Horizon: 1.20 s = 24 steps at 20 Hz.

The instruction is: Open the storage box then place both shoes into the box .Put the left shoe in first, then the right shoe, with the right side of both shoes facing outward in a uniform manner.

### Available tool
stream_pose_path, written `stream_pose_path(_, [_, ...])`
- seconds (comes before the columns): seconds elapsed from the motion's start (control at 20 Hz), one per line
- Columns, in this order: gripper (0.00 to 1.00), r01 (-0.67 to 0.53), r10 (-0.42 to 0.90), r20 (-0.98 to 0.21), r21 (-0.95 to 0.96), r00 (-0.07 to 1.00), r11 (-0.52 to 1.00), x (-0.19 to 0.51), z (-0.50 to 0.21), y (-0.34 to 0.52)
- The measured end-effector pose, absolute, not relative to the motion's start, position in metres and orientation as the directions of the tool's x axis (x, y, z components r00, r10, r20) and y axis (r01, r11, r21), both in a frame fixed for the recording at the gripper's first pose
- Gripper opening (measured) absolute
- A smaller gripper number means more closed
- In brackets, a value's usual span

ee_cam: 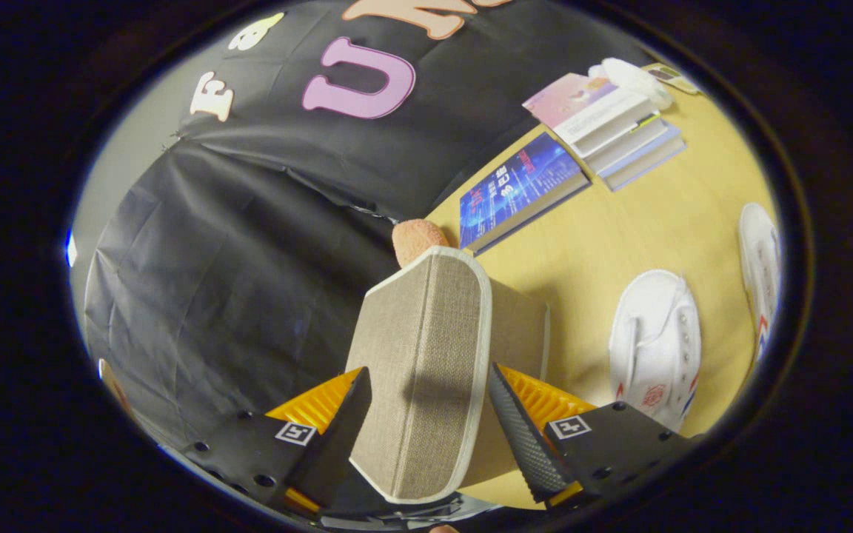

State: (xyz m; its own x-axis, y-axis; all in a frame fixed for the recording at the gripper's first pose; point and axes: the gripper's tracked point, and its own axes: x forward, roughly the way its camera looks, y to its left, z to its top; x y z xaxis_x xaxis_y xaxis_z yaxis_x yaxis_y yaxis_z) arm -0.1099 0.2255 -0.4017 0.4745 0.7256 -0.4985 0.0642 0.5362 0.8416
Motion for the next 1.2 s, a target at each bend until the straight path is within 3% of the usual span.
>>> stream_pose_path(0.35, [0.99,0.107,0.799,-0.449,0.889,0.401,0.446,-0.133,-0.404,0.246])
stream_pose_path(0.75, [0.97,0.100,0.840,-0.363,0.930,0.403,0.354,-0.138,-0.359,0.244])
stream_pose_path(1.2, [0.97,-0.064,0.876,-0.263,0.947,0.404,0.314,-0.119,-0.267,0.267])
